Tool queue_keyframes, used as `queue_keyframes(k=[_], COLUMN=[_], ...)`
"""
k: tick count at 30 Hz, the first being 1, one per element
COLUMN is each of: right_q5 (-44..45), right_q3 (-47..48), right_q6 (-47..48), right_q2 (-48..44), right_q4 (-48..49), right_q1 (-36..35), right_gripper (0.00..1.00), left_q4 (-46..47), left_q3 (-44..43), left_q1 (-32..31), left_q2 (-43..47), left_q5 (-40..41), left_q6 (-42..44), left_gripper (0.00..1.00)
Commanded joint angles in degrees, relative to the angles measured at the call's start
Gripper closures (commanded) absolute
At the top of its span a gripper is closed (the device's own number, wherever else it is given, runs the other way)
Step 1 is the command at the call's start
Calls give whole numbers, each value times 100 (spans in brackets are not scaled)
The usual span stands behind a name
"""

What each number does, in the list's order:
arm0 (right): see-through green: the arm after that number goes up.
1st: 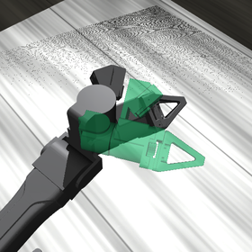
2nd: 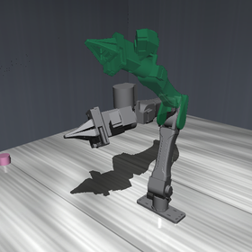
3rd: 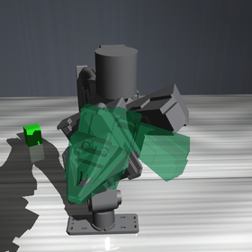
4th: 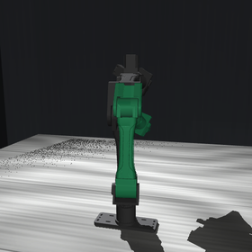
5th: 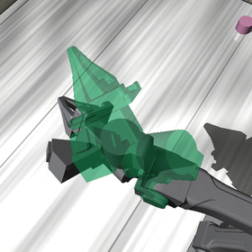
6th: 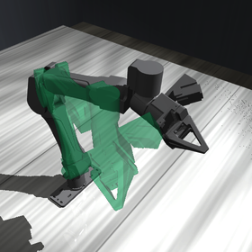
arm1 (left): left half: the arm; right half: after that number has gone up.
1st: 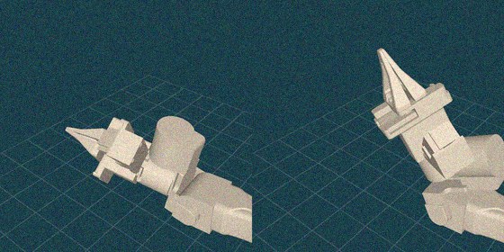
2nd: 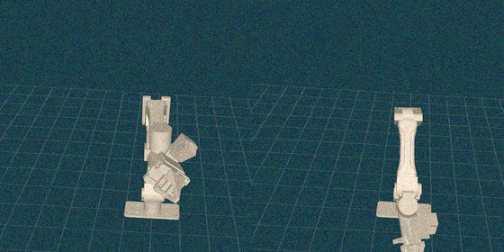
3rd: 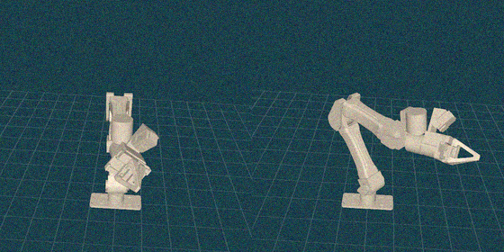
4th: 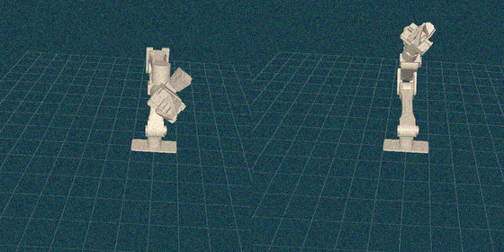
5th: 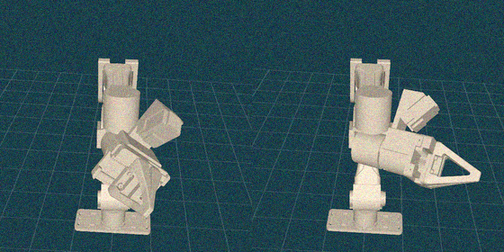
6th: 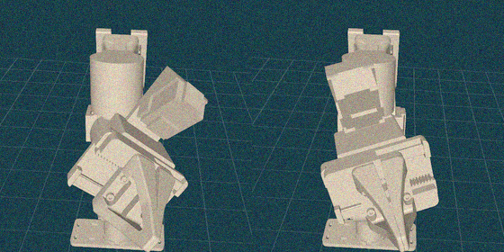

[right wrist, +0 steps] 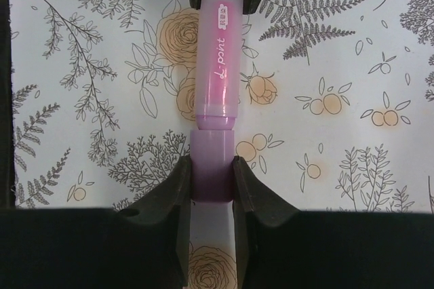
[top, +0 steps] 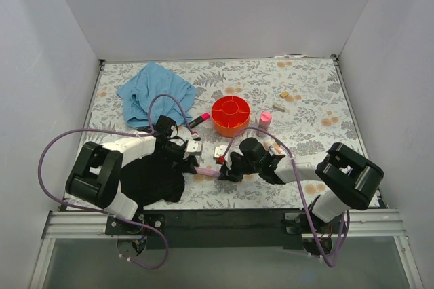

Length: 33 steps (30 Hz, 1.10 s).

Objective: Sort the stationery into containers
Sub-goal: Close the pen cap on the pen.

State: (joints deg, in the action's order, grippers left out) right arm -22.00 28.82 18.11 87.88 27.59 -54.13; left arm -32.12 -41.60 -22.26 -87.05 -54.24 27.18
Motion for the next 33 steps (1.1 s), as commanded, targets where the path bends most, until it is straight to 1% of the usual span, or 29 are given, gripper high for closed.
queue_keyframes(k=[1,3,7,11,14,16,19,23,24,26,27,29,30,31,33], right_q5=[-621,-639,-595,-551,-498,-393,-86,55,99,117,126,143,169,187,275], right_q3=[19,71,238,326,344,309,221,177,168,168,194,194,160,150,81], right_q6=[-193,-176,-281,-395,-466,-169,524,992,1071,1194,1204,1239,1239,1230,1239], right_q2=[-34,-34,1,124,186,177,107,55,37,54,63,81,81,72,46], right_q4=[299,325,518,686,922,993,1029,1020,1020,1029,1029,1064,1099,1108,1108], right_q1=[43,43,43,43,43,-45,-308,-510,-607,-704,-783,-836,-862,-863,-871], right_gripper=[99,99,99,99,99,99,99,99,99,99,99,99,99,99,99], left_q4=[241,285,364,461,505,610,698,1119,1233,1304,1479,1655,1996,2086,2218], left_q3=[91,39,-163,-304,-340,-375,-489,-428,-462,-515,-515,-480,-437,-341,-270], left_q1=[-94,-147,-507,-577,-849,-1060,-1096,-1149,-1184,-1237,-1237,-1246,-1246,-1237,-1237], left_q2=[267,136,-128,-216,-295,-357,-497,-427,-453,-576,-594,-638,-612,-551,-498], left_q5=[-333,-333,0,-183,-157,9,54,36,114,19,-25,-148,-175,-201,-280], left_q6=[7,-133,-371,-625,-863,-1012,-1206,-1504,-1662,-1812,-2108,-2426,-2680,-3057,-3157], left_gripper=[100,100,100,100,100,100,100,100,100,100,100,100,100,100,100])
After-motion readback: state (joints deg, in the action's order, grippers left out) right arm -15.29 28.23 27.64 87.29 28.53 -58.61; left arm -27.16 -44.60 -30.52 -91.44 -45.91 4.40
